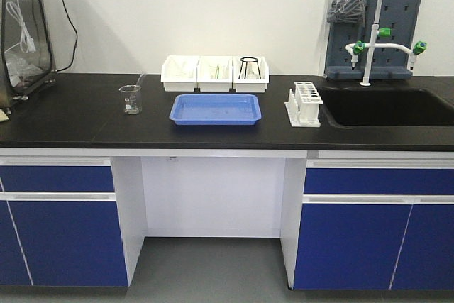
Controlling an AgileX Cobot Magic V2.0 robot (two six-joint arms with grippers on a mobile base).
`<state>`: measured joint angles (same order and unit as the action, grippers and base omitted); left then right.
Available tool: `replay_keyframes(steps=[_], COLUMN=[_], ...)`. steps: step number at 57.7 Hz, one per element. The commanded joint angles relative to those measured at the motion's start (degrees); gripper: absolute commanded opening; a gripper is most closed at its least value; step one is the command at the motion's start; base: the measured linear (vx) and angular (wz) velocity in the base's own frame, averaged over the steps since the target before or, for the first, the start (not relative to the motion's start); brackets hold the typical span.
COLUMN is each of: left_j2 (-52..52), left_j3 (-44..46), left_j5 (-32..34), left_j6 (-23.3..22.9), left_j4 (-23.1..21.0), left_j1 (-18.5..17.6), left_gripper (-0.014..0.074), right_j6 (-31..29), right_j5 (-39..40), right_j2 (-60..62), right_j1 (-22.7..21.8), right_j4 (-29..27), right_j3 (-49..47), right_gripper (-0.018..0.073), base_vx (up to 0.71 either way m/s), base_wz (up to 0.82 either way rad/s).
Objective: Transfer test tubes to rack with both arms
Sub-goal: 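Drive the base up to the bench facing the bins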
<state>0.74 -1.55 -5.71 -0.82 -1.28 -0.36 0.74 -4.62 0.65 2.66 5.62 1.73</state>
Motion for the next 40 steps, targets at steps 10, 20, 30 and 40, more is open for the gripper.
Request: replay_keyframes(steps=[10,20,30,40], left_j2=[0.11,0.11,0.11,0.11], left_j3=[1.45,1.45,1.45,1.45], left_j5=[4.44,4.44,4.44,4.44], left_j6=[-0.37,-0.37,-0.37,-0.37], left_j4=[-0.4,-0.4,-0.4,-0.4], left_j1=[-0.32,-0.32,-0.32,-0.32], left_gripper=[-0.0006,-0.0006,-0.0006,-0.0006], right_j6=[0.07,0.07,0.07,0.07], right_j5=[4.62,4.62,4.62,4.62], right_j2=[0.55,0.55,0.55,0.55], right_j1=[-0.12,-0.12,-0.12,-0.12], right_j4=[0.18,0.18,0.18,0.18], right_j3=[0.82,0.82,0.82,0.82], right_gripper=[-0.0013,-0.0013,-0.0013,-0.0013], base_vx=[0.06,0.09,0.12,0.15], base_wz=[-0.08,-0.12,-0.1,-0.07])
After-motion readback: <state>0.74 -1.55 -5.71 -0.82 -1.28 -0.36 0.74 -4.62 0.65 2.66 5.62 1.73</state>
